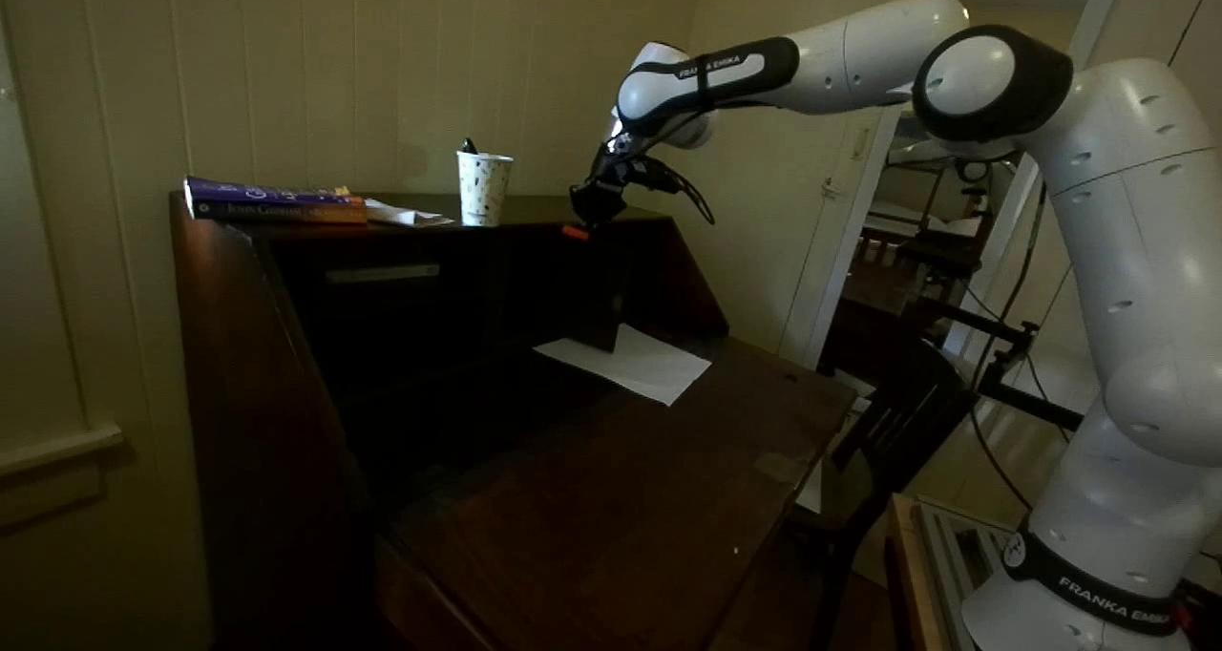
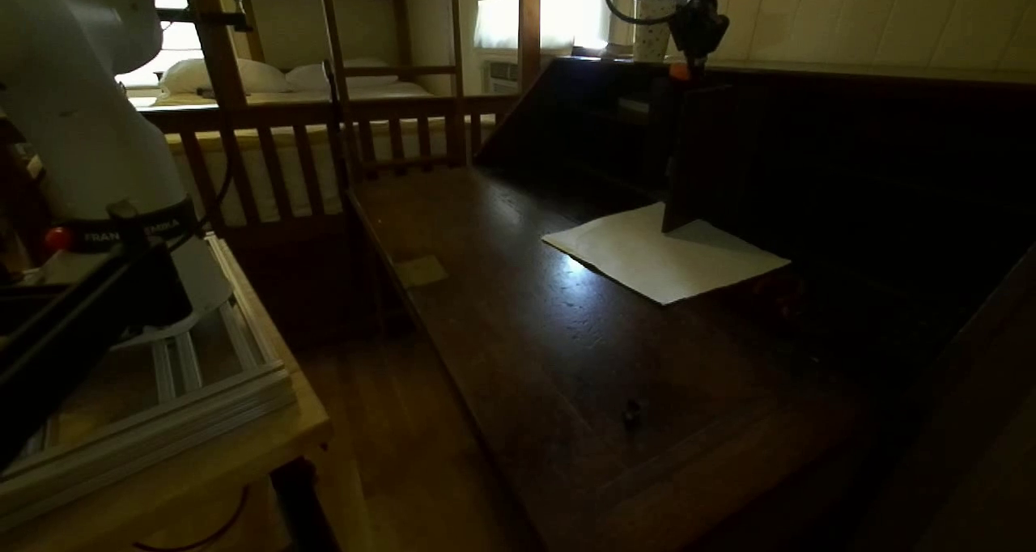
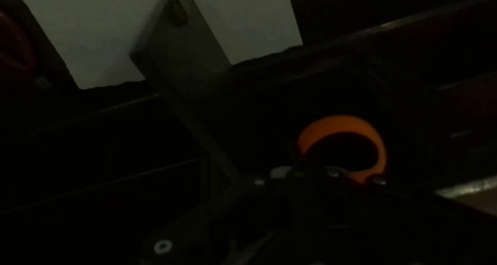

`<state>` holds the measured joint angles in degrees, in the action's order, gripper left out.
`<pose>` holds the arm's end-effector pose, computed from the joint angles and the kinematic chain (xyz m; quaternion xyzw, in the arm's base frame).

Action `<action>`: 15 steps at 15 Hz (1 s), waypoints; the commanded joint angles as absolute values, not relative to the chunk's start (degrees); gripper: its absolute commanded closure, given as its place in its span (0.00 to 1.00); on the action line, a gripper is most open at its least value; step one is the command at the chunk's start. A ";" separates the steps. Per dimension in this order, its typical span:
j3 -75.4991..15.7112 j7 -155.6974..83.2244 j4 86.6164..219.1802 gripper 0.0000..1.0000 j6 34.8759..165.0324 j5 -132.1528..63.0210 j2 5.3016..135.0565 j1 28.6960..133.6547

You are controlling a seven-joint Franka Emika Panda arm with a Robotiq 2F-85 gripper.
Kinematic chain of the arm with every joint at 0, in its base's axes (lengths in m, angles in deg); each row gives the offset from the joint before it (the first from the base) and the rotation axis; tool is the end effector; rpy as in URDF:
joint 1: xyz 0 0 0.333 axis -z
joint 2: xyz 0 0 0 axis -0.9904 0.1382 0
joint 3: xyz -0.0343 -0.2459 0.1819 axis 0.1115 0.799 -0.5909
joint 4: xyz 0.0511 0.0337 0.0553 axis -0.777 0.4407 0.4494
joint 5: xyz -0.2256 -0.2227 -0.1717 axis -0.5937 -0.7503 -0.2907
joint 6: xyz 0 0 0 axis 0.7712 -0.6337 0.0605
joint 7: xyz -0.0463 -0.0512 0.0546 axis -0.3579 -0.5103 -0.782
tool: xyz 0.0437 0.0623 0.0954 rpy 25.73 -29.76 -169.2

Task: Move the orange object to the open cabinet on the desk

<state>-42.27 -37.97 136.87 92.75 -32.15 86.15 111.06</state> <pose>0.6606 -0.2739 0.4290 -0.9551 0.2445 -0.1668 0.0124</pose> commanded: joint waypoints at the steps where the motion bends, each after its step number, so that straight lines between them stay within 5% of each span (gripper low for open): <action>1: -45.64 -23.02 150.84 1.00 90.81 -27.94 76.36 117.74; 8: -21.28 -36.49 162.10 1.00 106.27 -36.05 70.43 104.70; 15: -16.50 -48.57 167.07 1.00 109.75 -38.84 72.15 97.80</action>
<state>-17.12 -45.75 164.26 107.68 -38.89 72.77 100.23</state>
